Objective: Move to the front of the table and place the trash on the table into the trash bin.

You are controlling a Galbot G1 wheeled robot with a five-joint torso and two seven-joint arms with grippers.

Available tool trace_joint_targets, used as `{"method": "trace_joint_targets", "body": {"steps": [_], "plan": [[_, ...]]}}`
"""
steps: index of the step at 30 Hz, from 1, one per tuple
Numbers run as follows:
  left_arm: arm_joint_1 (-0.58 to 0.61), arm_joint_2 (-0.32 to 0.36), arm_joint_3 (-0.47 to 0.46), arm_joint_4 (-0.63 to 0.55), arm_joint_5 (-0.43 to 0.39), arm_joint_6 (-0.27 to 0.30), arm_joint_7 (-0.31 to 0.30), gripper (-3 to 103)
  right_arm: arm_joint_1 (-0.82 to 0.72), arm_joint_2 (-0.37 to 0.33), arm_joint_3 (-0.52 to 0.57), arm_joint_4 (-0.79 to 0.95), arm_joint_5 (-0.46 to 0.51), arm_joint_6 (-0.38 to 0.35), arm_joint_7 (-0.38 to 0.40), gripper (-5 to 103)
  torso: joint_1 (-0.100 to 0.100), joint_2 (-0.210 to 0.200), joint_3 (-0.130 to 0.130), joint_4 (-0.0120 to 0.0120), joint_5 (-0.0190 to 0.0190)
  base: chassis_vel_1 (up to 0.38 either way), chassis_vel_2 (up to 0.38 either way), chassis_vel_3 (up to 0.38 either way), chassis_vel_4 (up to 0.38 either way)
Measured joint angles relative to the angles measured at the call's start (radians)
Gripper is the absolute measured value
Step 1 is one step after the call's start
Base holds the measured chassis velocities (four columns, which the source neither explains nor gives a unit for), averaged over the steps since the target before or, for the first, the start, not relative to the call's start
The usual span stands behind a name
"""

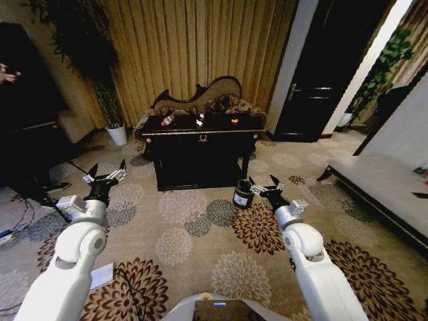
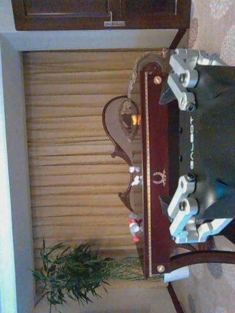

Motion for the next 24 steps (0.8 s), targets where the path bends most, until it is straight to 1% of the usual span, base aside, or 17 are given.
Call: {"method": "trace_joint_targets", "body": {"steps": [8,24], "plan": [[0.020,-0.006,-0.006,-0.009,0.007,0.000,-0.002,100,-0.009,0.002,-0.003,0.004,0.001,0.003,0.000,100,0.000,0.000,0.000,0.0001,-0.0001,0.000,0.000,0.000,0.000],[0.020,-0.006,-0.007,-0.011,0.008,-0.004,-0.002,100,-0.009,0.002,-0.004,0.011,0.014,0.008,0.000,100,0.000,0.000,0.000,0.0000,-0.0001,0.000,0.000,0.000,0.000]]}}
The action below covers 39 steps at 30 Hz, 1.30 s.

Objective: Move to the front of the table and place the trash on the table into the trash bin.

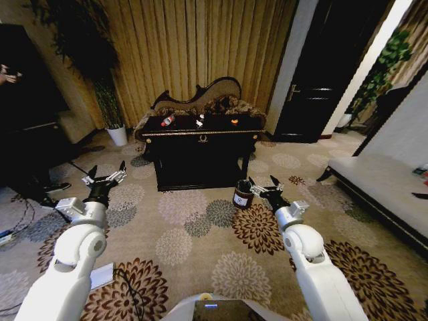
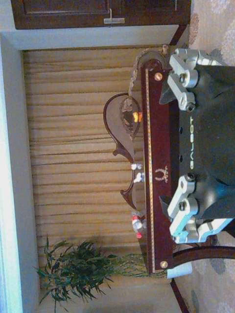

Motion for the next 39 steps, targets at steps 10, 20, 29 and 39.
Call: {"method": "trace_joint_targets", "body": {"steps": [10,20,29,39], "plan": [[-0.001,0.001,0.000,0.000,0.001,0.000,0.000,100,0.000,-0.002,-0.003,-0.013,0.000,0.011,0.000,100,0.000,0.000,0.000,0.0000,0.0000,-0.072,0.081,0.076,-0.069],[-0.002,0.005,0.002,0.000,0.001,0.000,-0.001,100,0.003,-0.003,-0.005,-0.027,0.000,0.017,0.000,100,0.000,0.000,0.000,-0.0001,0.0004,-0.245,0.254,0.250,-0.238],[-0.004,0.003,0.008,0.002,0.006,0.001,-0.002,100,0.003,-0.006,-0.004,-0.034,0.000,0.019,0.000,100,0.000,0.000,0.000,-0.0001,0.0001,-0.334,0.336,0.321,-0.334],[-0.004,0.002,0.008,0.007,0.007,0.001,-0.002,100,0.005,-0.005,-0.006,-0.039,0.001,0.020,0.000,100,0.001,0.000,0.000,0.0002,-0.0001,-0.330,0.355,0.334,-0.340]]}}
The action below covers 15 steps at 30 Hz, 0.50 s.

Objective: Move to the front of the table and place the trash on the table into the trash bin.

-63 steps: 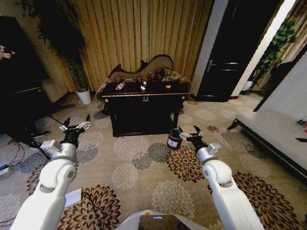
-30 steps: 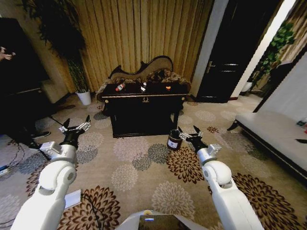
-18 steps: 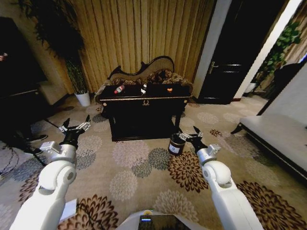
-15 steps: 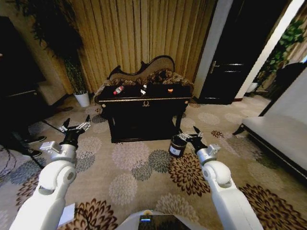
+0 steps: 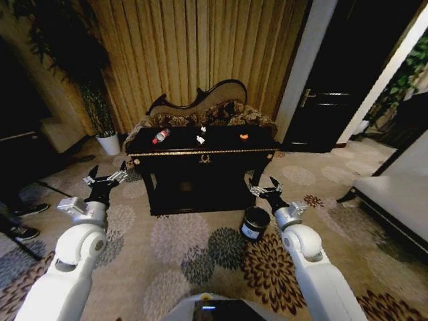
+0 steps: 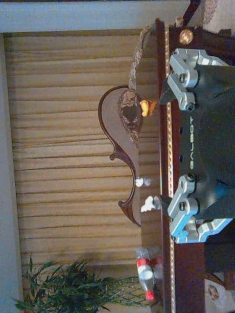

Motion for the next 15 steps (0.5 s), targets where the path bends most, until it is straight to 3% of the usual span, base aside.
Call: {"method": "trace_joint_targets", "body": {"steps": [15], "plan": [[-0.002,-0.008,0.001,0.004,0.000,0.000,0.003,100,0.009,0.001,-0.006,-0.005,-0.002,0.000,0.000,100,-0.001,0.000,0.000,0.0000,0.0001,-0.259,0.255,0.251,-0.257]]}}
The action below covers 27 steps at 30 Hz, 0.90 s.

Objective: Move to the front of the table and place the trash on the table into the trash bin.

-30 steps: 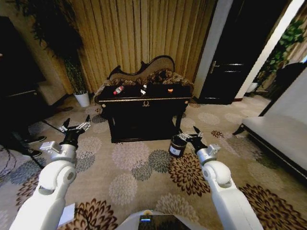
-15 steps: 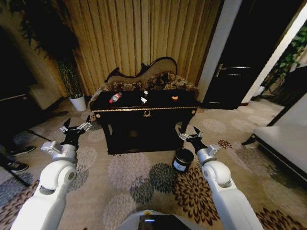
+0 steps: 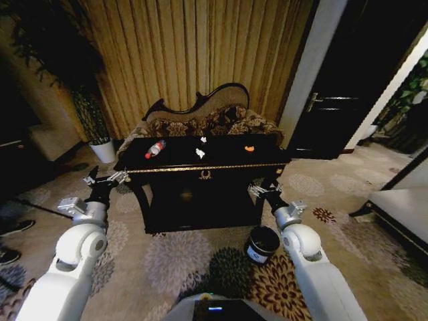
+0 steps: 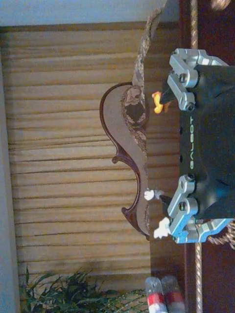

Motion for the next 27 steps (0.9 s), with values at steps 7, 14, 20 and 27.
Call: {"method": "trace_joint_targets", "body": {"steps": [7,14,20,27], "plan": [[0.002,-0.003,0.000,0.000,0.000,0.000,0.000,100,0.004,0.001,-0.003,-0.007,-0.001,0.000,0.000,100,0.000,0.000,0.000,-0.0001,0.0001,-0.278,0.299,0.279,-0.293],[0.003,-0.004,0.002,0.000,0.001,0.000,0.001,100,0.004,0.002,-0.004,-0.015,-0.010,0.000,0.000,100,0.001,0.000,0.000,-0.0001,0.0001,-0.251,0.251,0.264,-0.253],[0.002,-0.006,0.001,-0.002,0.001,0.001,0.002,100,0.031,0.001,-0.016,-0.016,-0.013,-0.010,0.000,100,0.001,-0.001,0.000,-0.0005,0.0000,-0.147,0.122,0.142,-0.131],[0.007,-0.018,-0.009,-0.006,0.001,0.002,0.000,100,0.129,-0.027,-0.048,-0.078,-0.011,-0.052,0.000,100,-0.001,0.000,0.000,-0.0001,0.0000,0.006,-0.005,-0.008,0.006]]}}
